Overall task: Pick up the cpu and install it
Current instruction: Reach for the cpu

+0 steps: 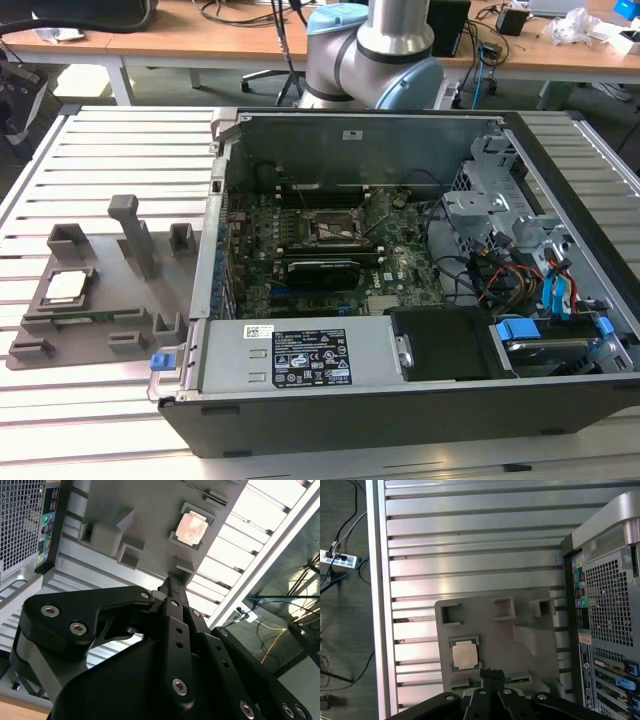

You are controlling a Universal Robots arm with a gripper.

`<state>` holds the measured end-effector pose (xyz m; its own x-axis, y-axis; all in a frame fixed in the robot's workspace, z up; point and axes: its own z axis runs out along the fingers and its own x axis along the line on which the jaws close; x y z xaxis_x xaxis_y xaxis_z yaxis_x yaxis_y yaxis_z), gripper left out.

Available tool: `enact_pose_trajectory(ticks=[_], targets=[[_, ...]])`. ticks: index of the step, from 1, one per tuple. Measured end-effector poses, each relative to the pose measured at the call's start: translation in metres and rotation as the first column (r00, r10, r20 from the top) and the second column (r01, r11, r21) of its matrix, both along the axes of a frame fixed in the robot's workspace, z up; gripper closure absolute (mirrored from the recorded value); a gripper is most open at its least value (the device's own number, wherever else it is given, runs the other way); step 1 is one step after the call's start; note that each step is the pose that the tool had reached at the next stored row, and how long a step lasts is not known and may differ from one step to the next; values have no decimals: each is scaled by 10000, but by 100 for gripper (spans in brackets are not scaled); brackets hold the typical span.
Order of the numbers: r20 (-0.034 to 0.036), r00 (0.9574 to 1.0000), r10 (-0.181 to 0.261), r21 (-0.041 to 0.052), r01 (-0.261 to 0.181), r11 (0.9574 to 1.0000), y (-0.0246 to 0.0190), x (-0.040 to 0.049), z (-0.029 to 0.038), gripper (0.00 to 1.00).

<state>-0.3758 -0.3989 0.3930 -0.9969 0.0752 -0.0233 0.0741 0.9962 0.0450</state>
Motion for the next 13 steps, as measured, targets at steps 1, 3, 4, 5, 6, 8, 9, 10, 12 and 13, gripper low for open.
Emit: enact_pose_trajectory(ticks=[1,3,4,5,6,8,9,10,12,13], targets=[[0,10000,0,0,0,10000,0,-20,0,89],[0,10000,-1,0,1,10000,0,-54,0,89],[0,10000,-1,0,1,10000,0,-68,0,89],[0,10000,-2,0,2,10000,0,-99,-1,89],[1,10000,-1,1,1,10000,0,-112,-1,89],[0,10000,-2,0,2,10000,0,-146,-1,89],[0,10000,-2,0,2,10000,0,-158,-1,89],[0,10000,-2,0,2,10000,0,-170,-1,89],[0,10000,0,0,0,10000,0,-203,-1,89],[0,10000,-1,0,1,10000,0,-215,-1,89]])
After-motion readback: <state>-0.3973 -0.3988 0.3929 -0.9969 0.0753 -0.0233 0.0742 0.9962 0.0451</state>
